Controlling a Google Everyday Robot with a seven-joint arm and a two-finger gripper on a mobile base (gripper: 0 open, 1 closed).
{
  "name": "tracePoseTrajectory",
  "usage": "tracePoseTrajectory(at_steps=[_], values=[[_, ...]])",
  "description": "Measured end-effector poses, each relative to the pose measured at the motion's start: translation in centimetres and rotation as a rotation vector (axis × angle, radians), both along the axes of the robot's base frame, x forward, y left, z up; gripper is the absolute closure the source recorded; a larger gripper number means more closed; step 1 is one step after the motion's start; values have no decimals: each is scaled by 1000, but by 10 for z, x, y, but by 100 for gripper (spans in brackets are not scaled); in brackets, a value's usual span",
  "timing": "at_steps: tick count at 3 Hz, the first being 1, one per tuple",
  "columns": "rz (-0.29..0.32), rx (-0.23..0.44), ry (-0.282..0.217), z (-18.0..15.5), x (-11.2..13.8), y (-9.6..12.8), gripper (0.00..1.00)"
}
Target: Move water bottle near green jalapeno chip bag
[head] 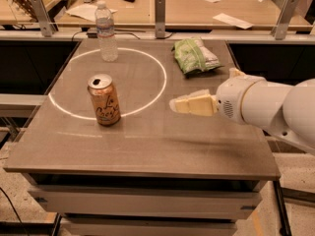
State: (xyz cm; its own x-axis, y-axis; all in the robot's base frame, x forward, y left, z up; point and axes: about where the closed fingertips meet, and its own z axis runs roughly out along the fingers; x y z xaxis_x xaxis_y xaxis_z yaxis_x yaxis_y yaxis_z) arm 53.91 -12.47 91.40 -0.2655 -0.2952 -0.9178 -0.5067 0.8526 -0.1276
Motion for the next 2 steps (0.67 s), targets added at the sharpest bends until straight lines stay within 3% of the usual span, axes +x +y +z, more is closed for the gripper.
tracePoseTrajectory(at_steps=[1, 2], values=[[-7, 13, -15, 3, 5, 9, 0], [10, 38, -83, 14, 31, 41, 0]])
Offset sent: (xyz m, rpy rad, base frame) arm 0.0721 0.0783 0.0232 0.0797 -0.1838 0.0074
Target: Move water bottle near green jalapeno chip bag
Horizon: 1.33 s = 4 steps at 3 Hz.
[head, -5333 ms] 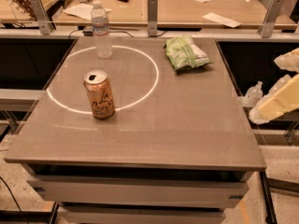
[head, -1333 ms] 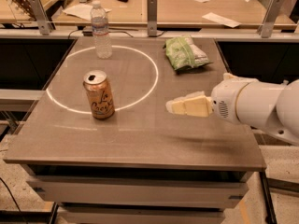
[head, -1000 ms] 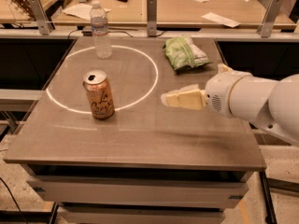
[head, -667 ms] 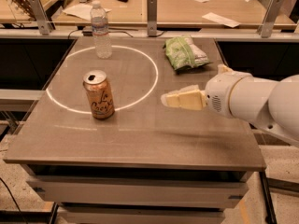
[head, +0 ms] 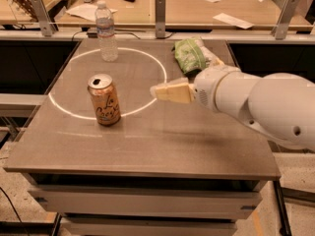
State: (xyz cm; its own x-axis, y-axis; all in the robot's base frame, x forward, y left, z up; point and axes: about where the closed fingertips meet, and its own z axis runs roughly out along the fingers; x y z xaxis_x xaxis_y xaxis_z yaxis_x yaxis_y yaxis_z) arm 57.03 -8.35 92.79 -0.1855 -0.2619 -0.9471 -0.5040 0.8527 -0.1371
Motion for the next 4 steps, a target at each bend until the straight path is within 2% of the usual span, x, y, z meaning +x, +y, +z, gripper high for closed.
tracePoseTrajectory(at_steps=[1, 2, 4], values=[[51, -6, -97, 10, 33, 33, 0], [101, 12, -150, 4, 60, 64, 0], [151, 141, -160, -8, 107, 114, 0]])
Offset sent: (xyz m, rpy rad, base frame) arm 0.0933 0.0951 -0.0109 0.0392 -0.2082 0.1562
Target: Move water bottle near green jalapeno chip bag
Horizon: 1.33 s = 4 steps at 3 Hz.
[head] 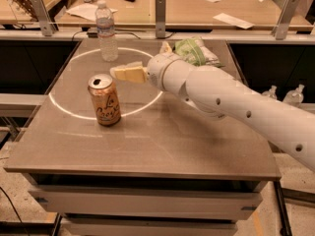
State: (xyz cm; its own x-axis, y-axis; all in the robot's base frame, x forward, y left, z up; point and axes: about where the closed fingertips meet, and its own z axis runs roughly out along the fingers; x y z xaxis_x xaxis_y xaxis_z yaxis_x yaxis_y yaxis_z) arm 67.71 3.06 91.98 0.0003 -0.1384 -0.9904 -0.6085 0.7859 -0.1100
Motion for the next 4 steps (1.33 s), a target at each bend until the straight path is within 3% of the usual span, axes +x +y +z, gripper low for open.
tracePoseTrajectory(at_steps=[1, 2, 4], values=[[21, 53, -13, 0, 22, 21, 0], [21, 53, -13, 0, 22, 21, 0], [-2, 142, 0, -8, 68, 55, 0]])
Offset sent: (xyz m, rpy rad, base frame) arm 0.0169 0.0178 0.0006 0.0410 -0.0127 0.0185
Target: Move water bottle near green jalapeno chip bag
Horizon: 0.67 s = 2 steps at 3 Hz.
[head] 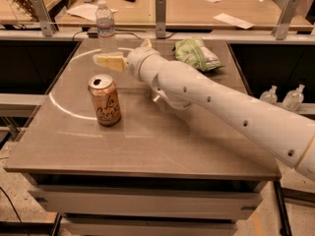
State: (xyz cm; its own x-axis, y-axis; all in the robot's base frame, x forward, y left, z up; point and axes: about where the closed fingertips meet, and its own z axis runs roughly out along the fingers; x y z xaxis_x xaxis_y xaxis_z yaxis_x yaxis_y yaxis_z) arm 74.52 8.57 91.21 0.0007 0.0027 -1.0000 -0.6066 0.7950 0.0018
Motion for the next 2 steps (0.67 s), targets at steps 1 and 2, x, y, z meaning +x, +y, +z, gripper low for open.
tracePoseTrajectory(at_steps=[1, 2], values=[[-6, 5, 6, -1, 21, 16, 0], [13, -32, 33, 0, 31, 40, 0]])
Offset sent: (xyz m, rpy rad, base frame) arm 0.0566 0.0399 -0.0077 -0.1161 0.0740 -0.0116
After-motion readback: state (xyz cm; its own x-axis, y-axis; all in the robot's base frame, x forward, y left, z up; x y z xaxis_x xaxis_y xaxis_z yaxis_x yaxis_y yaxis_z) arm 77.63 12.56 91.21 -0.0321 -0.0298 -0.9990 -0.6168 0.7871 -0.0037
